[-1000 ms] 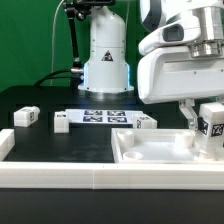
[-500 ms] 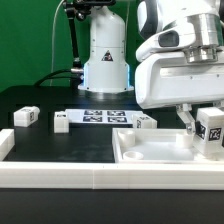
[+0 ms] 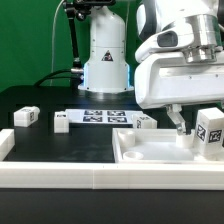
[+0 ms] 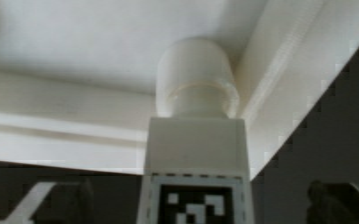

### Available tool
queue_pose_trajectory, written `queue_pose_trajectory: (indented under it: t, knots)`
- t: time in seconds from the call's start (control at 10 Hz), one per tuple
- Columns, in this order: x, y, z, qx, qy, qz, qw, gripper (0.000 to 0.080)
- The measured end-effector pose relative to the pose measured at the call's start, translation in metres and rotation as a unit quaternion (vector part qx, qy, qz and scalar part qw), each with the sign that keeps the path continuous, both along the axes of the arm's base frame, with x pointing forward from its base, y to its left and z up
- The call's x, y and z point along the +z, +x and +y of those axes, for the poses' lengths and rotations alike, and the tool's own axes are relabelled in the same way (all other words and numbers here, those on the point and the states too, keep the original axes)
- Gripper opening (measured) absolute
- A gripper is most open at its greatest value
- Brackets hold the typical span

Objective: Assemble one leg

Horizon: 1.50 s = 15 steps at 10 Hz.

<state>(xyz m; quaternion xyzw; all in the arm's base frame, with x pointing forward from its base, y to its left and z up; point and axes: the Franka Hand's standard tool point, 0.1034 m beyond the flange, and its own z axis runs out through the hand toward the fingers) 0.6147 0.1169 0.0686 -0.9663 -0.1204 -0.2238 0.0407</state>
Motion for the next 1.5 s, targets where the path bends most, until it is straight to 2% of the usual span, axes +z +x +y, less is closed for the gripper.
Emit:
queue_pose_trajectory:
  t: [0.1, 0.5, 1.0, 1.5]
  knots:
    - [0.000, 0.000, 0.000, 0.000, 0.000, 0.000, 1.000, 0.0636]
    - [0.001, 0.002, -0.002, 0.000, -0.001, -0.001, 1.000, 0.0649]
    - [0.024, 0.017, -0.001, 0.007, -0.006, 0.023, 1.000, 0.0649]
    - [0.022, 0.019, -0.004, 0.021, -0.023, 0.198, 0.980, 0.0649]
